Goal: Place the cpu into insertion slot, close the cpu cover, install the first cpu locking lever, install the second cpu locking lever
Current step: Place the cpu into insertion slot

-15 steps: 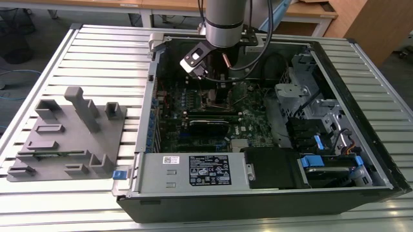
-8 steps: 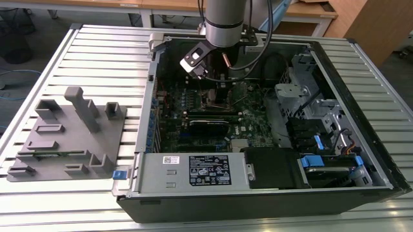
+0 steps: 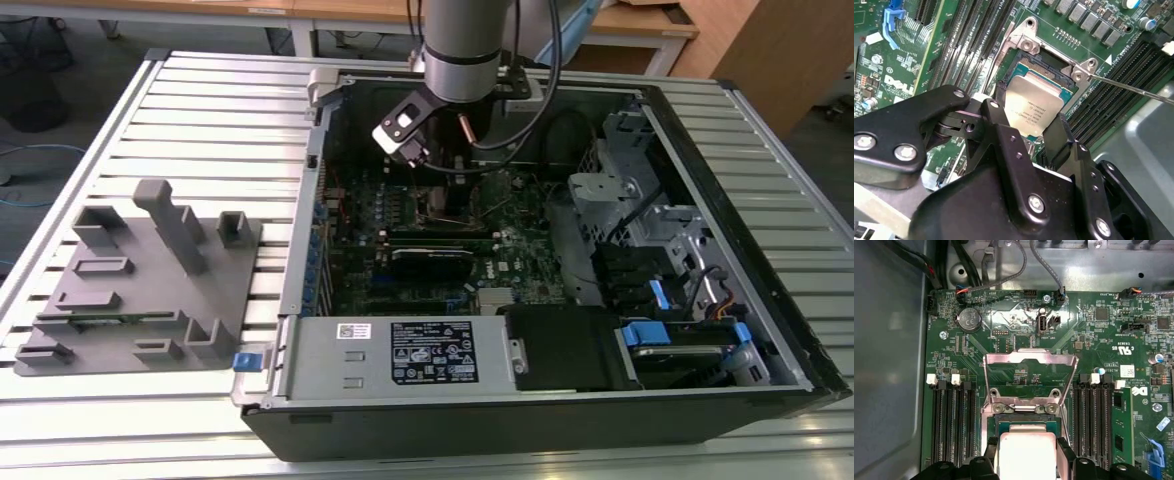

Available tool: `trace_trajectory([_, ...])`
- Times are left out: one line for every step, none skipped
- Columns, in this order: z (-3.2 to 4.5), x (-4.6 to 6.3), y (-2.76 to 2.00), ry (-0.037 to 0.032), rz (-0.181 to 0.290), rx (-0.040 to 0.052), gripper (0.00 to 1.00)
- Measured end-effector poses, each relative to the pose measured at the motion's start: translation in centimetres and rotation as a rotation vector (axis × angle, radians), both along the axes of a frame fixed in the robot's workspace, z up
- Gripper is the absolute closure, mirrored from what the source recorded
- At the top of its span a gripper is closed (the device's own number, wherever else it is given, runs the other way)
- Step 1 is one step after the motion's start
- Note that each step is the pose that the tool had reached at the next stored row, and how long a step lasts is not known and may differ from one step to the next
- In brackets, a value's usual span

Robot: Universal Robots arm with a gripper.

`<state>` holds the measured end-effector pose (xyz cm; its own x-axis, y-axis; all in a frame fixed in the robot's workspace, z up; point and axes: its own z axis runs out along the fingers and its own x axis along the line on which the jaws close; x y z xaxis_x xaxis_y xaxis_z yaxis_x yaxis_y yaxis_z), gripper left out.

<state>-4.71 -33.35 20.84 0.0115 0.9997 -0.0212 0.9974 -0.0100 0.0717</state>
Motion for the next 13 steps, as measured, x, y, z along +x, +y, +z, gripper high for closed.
trace_trajectory([-0.10,0.00,0.00,0.0000,0.000,0.0000,0.46])
trace_trajectory([-0.19,0.00,0.00,-0.0001,0.000,0.0001,0.46])
trace_trajectory([-0.26,0.00,0.00,-0.0001,-0.001,0.0002,0.46])
trace_trajectory([-0.29,0.00,0.00,-0.0001,-0.001,0.0000,0.46])
trace_trajectory([-0.29,0.00,0.00,0.0000,-0.001,-0.0001,0.46])
trace_trajectory([-0.28,0.00,0.00,0.0001,-0.001,-0.0002,0.46])
trace_trajectory([-0.29,0.00,0.00,0.0000,-0.001,-0.0001,0.46])
trace_trajectory([-0.30,0.00,0.00,0.0000,-0.001,0.0000,0.46])
trace_trajectory([-0.31,0.00,0.04,-0.0002,-0.001,0.0002,0.46])
trace_trajectory([-0.32,0.00,0.10,-0.0001,-0.001,0.0002,0.46])
trace_trajectory([-0.34,0.00,0.15,-0.0001,-0.001,0.0001,0.46])
trace_trajectory([-0.37,0.00,0.19,-0.0001,-0.001,0.0001,0.46])
trace_trajectory([-0.42,0.00,0.22,-0.0002,-0.001,0.0002,0.46])
